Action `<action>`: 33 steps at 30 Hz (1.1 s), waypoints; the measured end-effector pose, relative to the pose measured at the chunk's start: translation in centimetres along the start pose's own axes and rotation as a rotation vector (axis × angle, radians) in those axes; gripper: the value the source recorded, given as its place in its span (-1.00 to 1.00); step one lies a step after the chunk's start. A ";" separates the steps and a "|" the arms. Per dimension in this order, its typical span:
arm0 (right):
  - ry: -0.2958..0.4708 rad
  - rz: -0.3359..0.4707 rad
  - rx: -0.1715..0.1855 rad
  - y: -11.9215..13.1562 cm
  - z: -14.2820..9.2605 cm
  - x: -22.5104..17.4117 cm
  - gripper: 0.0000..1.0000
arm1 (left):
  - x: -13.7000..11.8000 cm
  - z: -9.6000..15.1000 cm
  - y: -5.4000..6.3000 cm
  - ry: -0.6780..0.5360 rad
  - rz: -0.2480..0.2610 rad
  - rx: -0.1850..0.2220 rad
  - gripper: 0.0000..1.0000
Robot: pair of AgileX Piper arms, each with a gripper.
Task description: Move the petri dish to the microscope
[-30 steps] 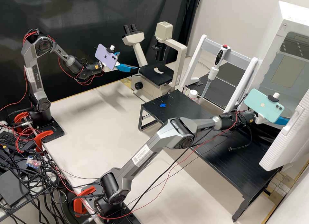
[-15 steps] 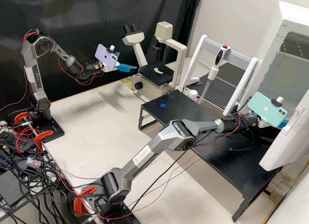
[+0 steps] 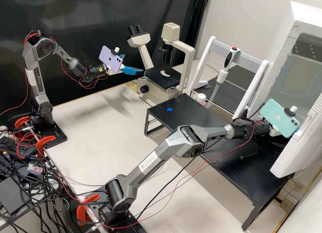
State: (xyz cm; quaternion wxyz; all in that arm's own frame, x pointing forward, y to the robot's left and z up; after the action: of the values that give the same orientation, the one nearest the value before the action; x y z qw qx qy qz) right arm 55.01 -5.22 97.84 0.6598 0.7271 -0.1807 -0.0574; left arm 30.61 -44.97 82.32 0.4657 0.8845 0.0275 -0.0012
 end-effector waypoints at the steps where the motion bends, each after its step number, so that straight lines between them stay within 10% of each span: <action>1: -0.002 -0.006 -0.001 -0.1 0.0 0.0 -1.00 | 0.0 0.0 0.0 0.000 0.000 0.000 1.00; 33: -0.013 -0.034 -0.002 1.0 0.3 -0.8 -1.00 | 0.0 0.0 0.0 0.000 0.000 0.000 1.00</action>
State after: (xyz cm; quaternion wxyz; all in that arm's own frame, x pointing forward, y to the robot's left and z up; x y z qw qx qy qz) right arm 54.02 -5.28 98.62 0.6583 0.7290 -0.1728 -0.0736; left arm 30.61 -44.97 82.32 0.4657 0.8845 0.0275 -0.0012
